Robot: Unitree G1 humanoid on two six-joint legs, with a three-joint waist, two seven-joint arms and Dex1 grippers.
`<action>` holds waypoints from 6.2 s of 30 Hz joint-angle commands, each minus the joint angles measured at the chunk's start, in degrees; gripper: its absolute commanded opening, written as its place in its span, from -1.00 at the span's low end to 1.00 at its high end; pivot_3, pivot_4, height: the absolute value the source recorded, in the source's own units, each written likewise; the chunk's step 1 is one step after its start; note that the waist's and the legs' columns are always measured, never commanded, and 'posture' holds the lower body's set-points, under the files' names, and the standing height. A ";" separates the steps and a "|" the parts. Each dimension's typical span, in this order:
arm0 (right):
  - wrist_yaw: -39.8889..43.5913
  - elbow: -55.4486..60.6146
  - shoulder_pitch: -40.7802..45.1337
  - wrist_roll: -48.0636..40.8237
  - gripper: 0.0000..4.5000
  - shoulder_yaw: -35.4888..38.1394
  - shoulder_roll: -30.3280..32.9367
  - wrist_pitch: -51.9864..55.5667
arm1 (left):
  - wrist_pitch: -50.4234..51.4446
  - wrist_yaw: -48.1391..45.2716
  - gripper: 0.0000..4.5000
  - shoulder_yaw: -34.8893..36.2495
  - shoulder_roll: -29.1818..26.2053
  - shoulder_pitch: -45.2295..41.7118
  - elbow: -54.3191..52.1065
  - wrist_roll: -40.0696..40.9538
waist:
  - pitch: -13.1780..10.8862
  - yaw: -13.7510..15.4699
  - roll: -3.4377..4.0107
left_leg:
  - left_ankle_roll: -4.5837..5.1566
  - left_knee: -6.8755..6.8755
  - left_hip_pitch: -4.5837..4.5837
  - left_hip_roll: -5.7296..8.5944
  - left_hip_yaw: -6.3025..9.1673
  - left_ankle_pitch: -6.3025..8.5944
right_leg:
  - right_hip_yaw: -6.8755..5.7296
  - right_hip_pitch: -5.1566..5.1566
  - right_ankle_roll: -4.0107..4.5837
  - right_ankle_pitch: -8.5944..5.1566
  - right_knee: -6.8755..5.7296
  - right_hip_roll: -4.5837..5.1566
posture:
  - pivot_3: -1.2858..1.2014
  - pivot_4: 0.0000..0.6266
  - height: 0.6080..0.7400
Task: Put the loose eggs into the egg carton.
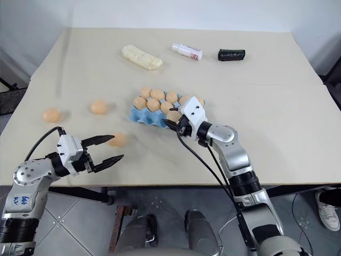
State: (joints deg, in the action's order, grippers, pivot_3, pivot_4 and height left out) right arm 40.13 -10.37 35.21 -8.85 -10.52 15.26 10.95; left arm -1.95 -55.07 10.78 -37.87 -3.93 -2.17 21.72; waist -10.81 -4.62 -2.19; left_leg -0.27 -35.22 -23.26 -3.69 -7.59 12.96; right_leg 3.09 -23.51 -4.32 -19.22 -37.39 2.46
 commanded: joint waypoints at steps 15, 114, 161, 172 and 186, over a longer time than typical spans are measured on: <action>14.89 15.53 -12.44 -12.28 0.99 6.78 8.36 -4.70 | 2.60 7.31 0.63 6.99 -0.02 7.40 -5.94 0.74 | 0.00 -0.03 0.00 | -0.02 0.06 0.02 -0.07 0.02 0.07 | -0.02 0.05 0.00 0.00 0.10 -0.05 | 0.03 -0.52 1.00; 11.67 19.99 -23.06 -11.72 1.00 7.62 10.69 -11.25 | 2.04 24.25 1.00 11.55 9.07 -1.19 7.04 -5.01 | -0.01 1.44 -0.05 | 0.28 -0.70 0.04 -0.07 -0.57 0.46 | 0.24 0.12 -0.45 0.41 0.12 0.05 | 0.03 -0.52 1.00; 7.05 19.95 -22.74 -10.54 1.00 8.75 11.13 -11.47 | -3.11 5.78 -0.19 -9.86 17.23 -42.84 36.23 -10.86 | -0.02 2.78 -0.10 | 0.07 -0.76 -0.05 -0.10 -1.05 0.29 | 0.14 0.06 -0.51 0.47 0.35 -0.31 | 0.03 -0.52 1.00; 5.25 22.07 -24.43 -10.20 1.00 9.79 11.21 -11.31 | -4.47 4.12 -0.05 -12.86 18.59 -44.14 41.97 -14.00 | -0.02 2.73 -0.10 | 0.42 -0.81 -0.05 -0.26 -0.93 0.42 | 0.20 0.03 -0.51 0.47 0.33 -0.35 | 0.03 -0.52 1.00; 6.43 21.60 -23.94 -10.84 1.00 8.67 11.17 -11.09 | -7.44 8.63 0.98 -2.21 11.51 -34.56 32.71 -8.73 | -0.01 1.90 -0.09 | 0.44 -0.81 -0.03 -0.47 -0.97 0.47 | 0.22 0.03 -0.50 0.46 0.27 -0.43 | 0.03 -0.52 1.00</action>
State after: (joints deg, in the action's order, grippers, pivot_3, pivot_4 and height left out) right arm 45.75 10.22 10.59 -18.95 -2.04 26.21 0.18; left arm -8.90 -47.57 5.97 -25.15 -40.70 34.22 11.13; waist -10.83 -2.72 -2.28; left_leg 0.15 -36.04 -23.28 -4.19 -8.56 13.44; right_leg 3.30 -23.48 -4.81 -18.77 -37.13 2.00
